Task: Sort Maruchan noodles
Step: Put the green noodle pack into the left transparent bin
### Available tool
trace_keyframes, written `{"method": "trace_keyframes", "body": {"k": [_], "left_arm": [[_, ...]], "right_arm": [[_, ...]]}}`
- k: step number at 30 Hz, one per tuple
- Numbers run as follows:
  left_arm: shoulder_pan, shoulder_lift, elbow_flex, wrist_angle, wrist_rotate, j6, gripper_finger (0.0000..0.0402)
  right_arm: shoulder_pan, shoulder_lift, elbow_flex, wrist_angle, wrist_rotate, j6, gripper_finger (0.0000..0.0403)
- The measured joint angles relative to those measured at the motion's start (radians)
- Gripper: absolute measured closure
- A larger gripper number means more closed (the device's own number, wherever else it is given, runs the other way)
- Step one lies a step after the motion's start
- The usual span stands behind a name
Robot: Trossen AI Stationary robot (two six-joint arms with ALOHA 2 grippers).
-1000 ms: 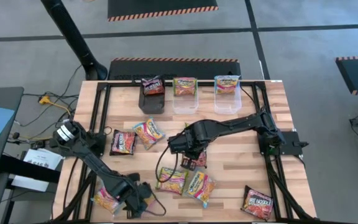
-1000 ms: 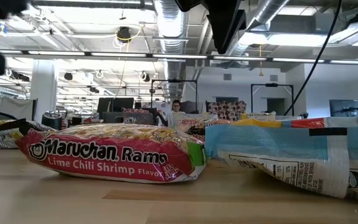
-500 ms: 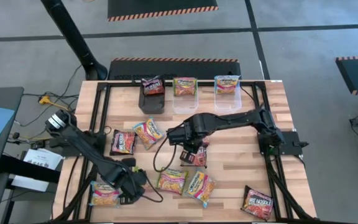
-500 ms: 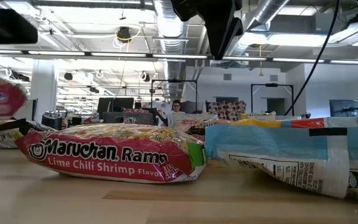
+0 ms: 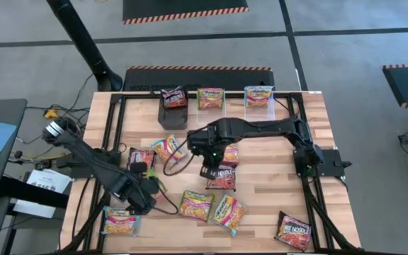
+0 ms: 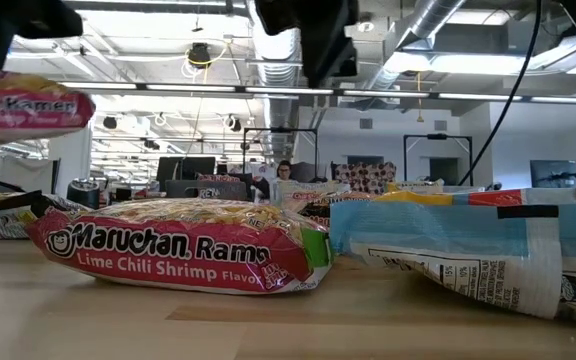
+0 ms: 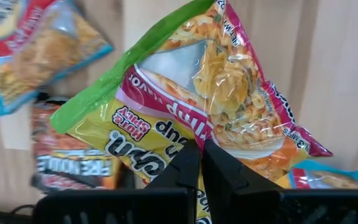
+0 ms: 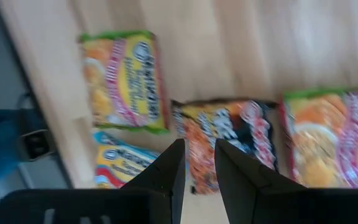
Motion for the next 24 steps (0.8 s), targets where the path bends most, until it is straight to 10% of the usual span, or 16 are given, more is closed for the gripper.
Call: {"method": "trace_keyframes", "body": {"k": [24], "left_arm": [[0.135, -0.076, 0.002, -0.062, -0.134, 0.232, 0.0401]], "right_arm": [[-0.088, 0.0, 0.0, 0.25, -0.12, -0.107, 0.0228]]}}
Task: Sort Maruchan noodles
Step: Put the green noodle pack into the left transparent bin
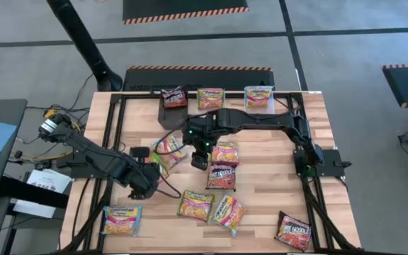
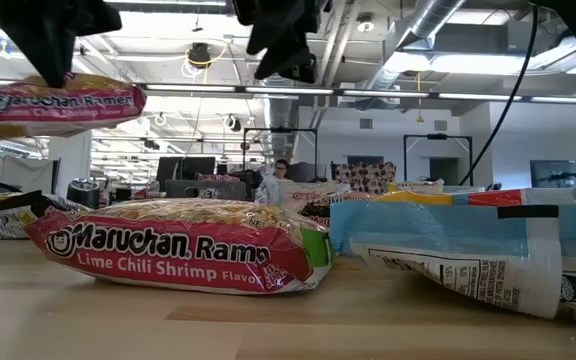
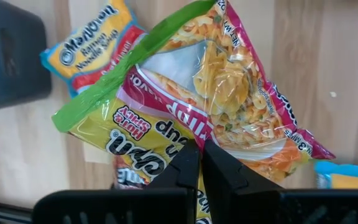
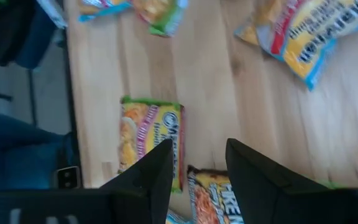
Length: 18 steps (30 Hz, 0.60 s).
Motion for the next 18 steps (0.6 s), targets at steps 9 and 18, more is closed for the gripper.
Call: {"method": "trace_keyframes", "body": {"k": [9, 18], "left_arm": [[0.06, 0.0, 0.064, -0.021, -0.057, 0.09, 0.0401], [0.143, -0.001, 0.126, -0.051, -0.077, 0.177, 0.0401]], "right_arm": [[-0.1, 0.0, 0.0, 0.11, -0.207, -0.034, 0.0227], [-0.193, 0.0, 0.0, 0.204, -0.309, -0.06, 0.0227]]}}
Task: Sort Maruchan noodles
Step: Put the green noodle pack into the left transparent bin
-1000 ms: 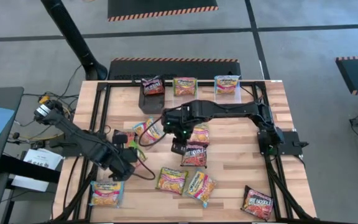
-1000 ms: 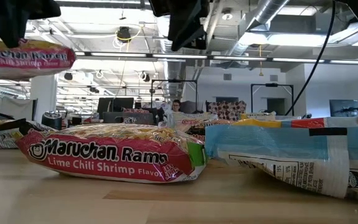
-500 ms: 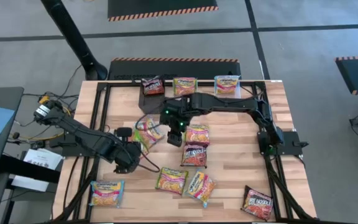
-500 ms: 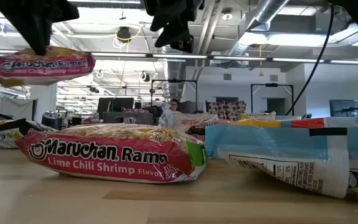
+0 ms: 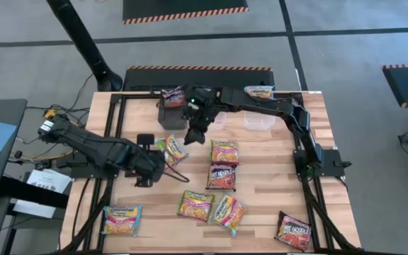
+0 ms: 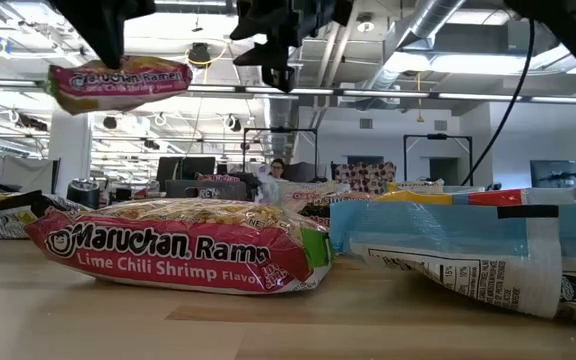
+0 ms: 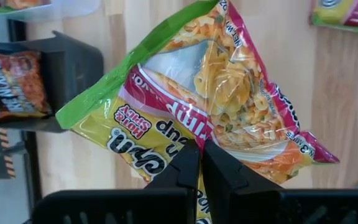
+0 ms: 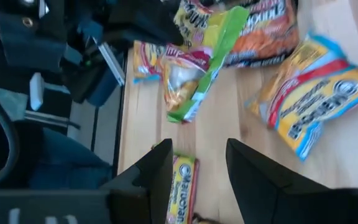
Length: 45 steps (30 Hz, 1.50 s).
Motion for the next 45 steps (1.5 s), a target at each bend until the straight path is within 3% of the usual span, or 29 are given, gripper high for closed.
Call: {"method": "trace_keyframes", "body": {"k": [16, 39, 45], "left_arm": [[0.147, 0.0, 0.029, -0.008, -0.022, 0.15, 0.0401], [0.292, 0.0, 0.029, 0.255, -0.044, 0.316, 0.0401], [0.309, 0.0, 0.029, 0.266, -0.044, 0.325, 0.0401]], "right_arm": [[-0.096, 0.0, 0.0, 0.08, -0.161, 0.001, 0.0227], [-0.154, 0.0, 0.0, 0.074, -0.136, 0.095, 0.0227], [-0.154, 0.0, 0.0, 0.072, -0.126, 0.096, 0.0211]]}}
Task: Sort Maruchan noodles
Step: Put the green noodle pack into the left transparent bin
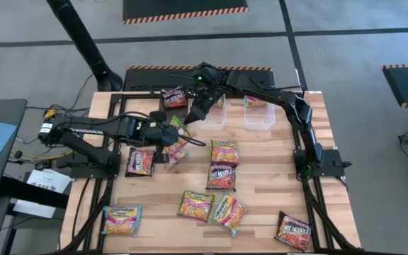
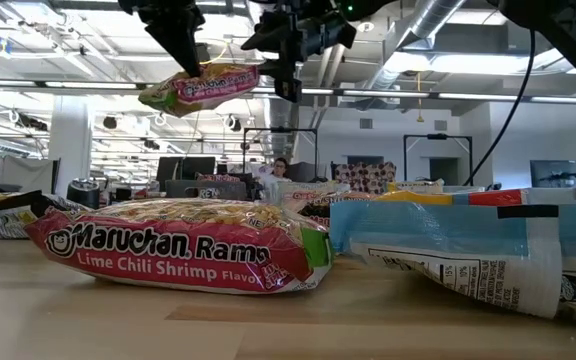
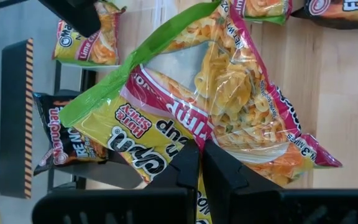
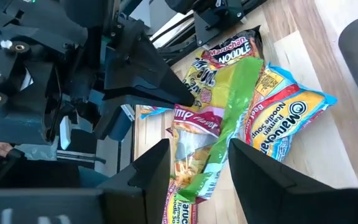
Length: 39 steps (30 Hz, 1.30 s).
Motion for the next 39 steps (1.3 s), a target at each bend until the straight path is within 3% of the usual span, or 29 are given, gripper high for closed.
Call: {"method": "trace_keyframes", "body": {"k": [8, 28, 32, 39], "left_arm": [[0.008, 0.0, 0.0, 0.057, -0.001, 0.039, 0.0401], [0.091, 0.0, 0.0, 0.225, 0.001, 0.083, 0.0401], [0.106, 0.0, 0.0, 0.226, 0.003, 0.083, 0.0401], [0.124, 0.001, -0.002, 0.243, 0.01, 0.078, 0.0401]], "right_arm": [[-0.006, 0.0, 0.0, -0.005, 0.075, 0.008, 0.0168], [-0.006, 0.007, 0.0, -0.056, 0.097, 0.027, 0.0168], [-0.006, 0.007, 0.0, -0.056, 0.098, 0.027, 0.0192], [-0.007, 0.006, 0.001, -0.051, 0.097, 0.025, 0.0287]]}}
